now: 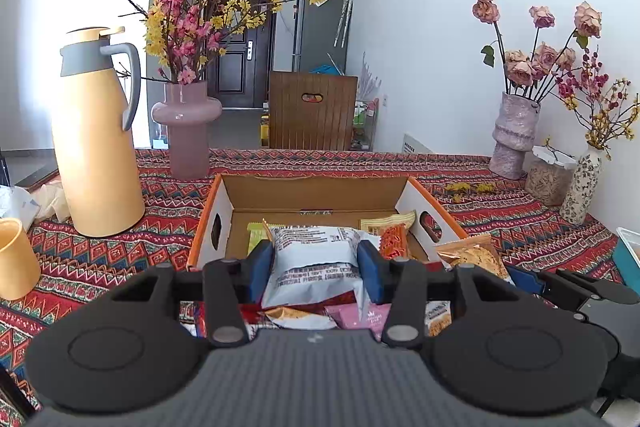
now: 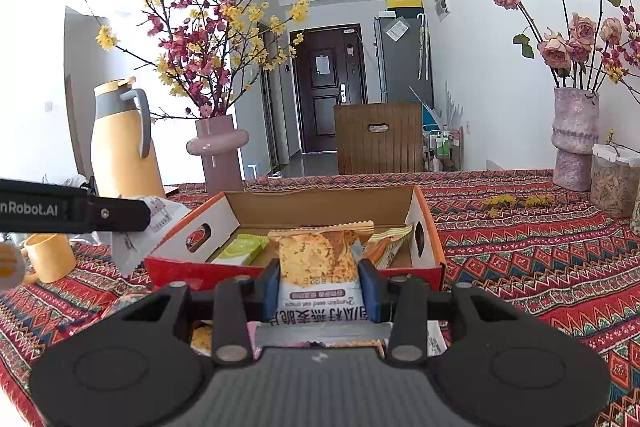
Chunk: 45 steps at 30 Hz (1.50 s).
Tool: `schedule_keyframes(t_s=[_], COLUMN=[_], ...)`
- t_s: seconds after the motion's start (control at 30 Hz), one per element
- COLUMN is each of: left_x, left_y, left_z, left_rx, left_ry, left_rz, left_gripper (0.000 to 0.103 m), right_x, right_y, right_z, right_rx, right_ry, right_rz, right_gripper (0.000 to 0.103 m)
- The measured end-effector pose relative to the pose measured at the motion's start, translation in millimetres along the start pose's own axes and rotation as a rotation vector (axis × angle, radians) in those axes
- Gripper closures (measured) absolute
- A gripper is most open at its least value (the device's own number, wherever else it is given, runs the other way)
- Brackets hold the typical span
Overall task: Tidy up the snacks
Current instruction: 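Carry both packets into the box and open both grippers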
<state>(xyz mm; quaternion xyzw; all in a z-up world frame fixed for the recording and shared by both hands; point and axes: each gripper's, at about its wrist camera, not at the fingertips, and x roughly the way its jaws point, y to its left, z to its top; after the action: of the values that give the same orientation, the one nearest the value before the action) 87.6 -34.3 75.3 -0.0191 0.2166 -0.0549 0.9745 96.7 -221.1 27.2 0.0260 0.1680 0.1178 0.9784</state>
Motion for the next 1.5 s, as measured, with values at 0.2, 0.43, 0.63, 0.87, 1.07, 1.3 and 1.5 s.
schedule_keyframes(t_s=[0.2,0.43,0.63,0.87,1.07,1.3,1.5], left_x=[19.7,50.4,82.5,117.6,142.3,146.5,133.1], left_y=[1.9,8.6,20.2,31.3,35.9,36.4,37.3], left_z=[18.3,32.9,44.2,49.3,41.9,39.1,41.5], left_rx=[-0.012,-0.037,-0.057,-0.095,-0.110,-0.117,-0.120], left_ry=[-0.006,0.030,0.089,0.155,0.234,0.246,0.179], left_rz=[0.025,0.062,0.115,0.201,0.254,0.284,0.300], left_gripper=[0.056,0.056,0.056,0.056,0.056,0.052,0.014], right_x=[23.1,54.5,81.1,116.3,140.4,146.7,132.3], right_y=[-5.6,-10.9,-15.7,-17.4,-15.4,-10.0,-10.5], right_z=[19.0,41.2,51.6,57.6,53.6,48.1,47.3], right_rx=[-0.013,-0.027,-0.033,-0.048,-0.045,-0.061,-0.064], right_ry=[-0.019,-0.012,0.027,0.098,0.163,0.192,0.151], right_rz=[-0.017,-0.037,-0.043,-0.063,-0.078,-0.085,-0.088], right_gripper=[0.064,0.064,0.064,0.064,0.064,0.062,0.015])
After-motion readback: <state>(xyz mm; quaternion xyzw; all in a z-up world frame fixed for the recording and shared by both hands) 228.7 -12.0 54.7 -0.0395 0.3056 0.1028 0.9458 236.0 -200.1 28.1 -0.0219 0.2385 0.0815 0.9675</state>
